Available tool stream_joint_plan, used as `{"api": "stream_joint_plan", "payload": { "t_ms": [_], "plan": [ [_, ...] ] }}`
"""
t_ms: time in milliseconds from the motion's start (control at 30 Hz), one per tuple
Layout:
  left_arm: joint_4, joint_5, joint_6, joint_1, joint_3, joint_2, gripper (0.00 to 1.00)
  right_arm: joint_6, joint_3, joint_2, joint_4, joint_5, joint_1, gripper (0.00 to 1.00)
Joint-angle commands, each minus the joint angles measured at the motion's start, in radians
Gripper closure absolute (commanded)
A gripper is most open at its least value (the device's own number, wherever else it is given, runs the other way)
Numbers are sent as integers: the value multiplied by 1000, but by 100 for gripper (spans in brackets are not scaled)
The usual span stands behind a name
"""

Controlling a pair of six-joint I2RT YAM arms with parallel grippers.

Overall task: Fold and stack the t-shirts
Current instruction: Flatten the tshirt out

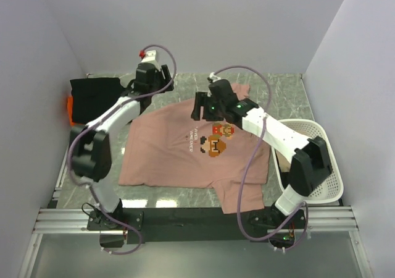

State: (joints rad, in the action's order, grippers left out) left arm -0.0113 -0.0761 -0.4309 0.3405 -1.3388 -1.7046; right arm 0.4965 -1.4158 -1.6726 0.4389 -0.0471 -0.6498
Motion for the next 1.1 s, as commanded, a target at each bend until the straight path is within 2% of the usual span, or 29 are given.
{"api": "stream_joint_plan", "payload": {
  "t_ms": [0,100,333,633,800,1067],
  "plan": [
    [125,15,147,-12,-95,-180,33,-3,98,56,-32,29,25,23],
    [151,67,210,-26,-160,-265,32,4,172,108,-65,18,35,23],
    [168,150,302,-80,-195,-329,29,8,284,182,-92,0,44,23],
    [186,190,324,-113,-180,-369,28,16,356,206,-114,-17,44,23],
    [169,259,328,-113,-134,-363,28,19,364,200,-117,-14,42,23],
    [229,263,336,-118,-174,-414,31,22,380,211,-120,-11,44,23]
  ]
}}
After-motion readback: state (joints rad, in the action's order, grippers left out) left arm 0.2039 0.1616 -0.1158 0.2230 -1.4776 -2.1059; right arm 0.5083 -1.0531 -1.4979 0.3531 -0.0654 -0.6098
